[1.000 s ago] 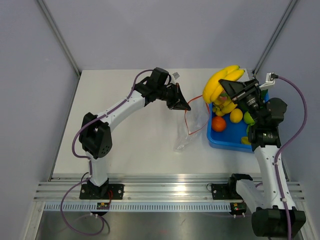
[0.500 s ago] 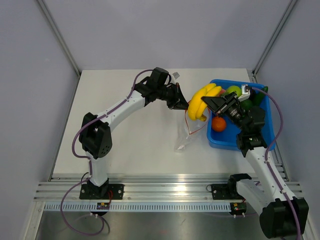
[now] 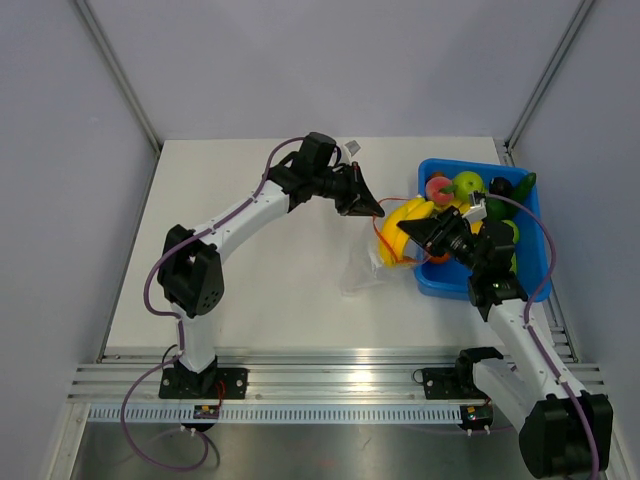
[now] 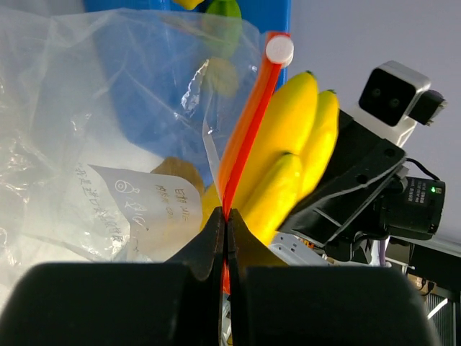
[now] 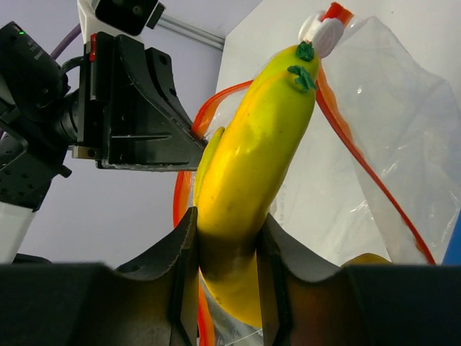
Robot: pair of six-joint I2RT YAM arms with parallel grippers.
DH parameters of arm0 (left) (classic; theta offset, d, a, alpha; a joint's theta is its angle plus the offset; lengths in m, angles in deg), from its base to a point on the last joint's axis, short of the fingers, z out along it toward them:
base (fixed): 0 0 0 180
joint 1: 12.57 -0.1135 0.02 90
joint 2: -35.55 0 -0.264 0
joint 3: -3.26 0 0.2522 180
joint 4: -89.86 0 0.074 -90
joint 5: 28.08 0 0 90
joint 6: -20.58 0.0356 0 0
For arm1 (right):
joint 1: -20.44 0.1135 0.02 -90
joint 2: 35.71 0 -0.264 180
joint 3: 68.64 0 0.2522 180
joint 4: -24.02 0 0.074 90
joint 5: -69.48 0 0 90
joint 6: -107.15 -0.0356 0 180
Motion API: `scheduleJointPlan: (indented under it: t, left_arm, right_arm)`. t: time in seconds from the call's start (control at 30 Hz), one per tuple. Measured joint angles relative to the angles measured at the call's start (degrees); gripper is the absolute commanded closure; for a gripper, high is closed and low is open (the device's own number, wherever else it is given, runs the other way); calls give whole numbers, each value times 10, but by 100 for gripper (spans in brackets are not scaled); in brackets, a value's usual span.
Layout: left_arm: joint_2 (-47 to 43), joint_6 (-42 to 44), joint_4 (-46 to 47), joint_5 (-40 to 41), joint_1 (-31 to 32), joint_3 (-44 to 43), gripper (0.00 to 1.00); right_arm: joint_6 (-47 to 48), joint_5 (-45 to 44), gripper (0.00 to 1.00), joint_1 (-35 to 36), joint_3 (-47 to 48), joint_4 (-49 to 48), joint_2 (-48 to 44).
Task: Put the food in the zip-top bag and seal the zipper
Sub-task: Place the fake fruit in the zipper food storage bag.
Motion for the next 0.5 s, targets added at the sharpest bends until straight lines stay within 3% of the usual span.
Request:
scheduleJointPlan:
  t: [0.13, 0.17, 0.2, 0.23, 0.3, 0.33, 0.5]
  left_arm:
    - [0, -5, 9, -5, 0, 0, 100]
    - [0, -7, 11, -5, 0, 0, 100]
    - [0, -7, 12, -6, 0, 0, 100]
    - [0, -9, 14, -7, 0, 0, 100]
    - [0, -12, 18, -9, 0, 0, 100]
    - [0, -13, 22, -11, 0, 1, 100]
    - [0, -18, 33, -17, 0, 4, 100]
  right_arm:
    - [39, -8, 100, 1, 23, 56, 3]
    - [52, -9, 96, 1, 36, 72, 8]
    - [66, -11, 71, 2, 52, 92, 16]
    - [78, -11, 57, 4, 68, 112, 25]
    - [103, -12, 34, 8, 97, 145, 43]
    - [120, -14, 28, 13, 121, 179, 57]
    - [203, -55, 24, 25, 227, 334, 105]
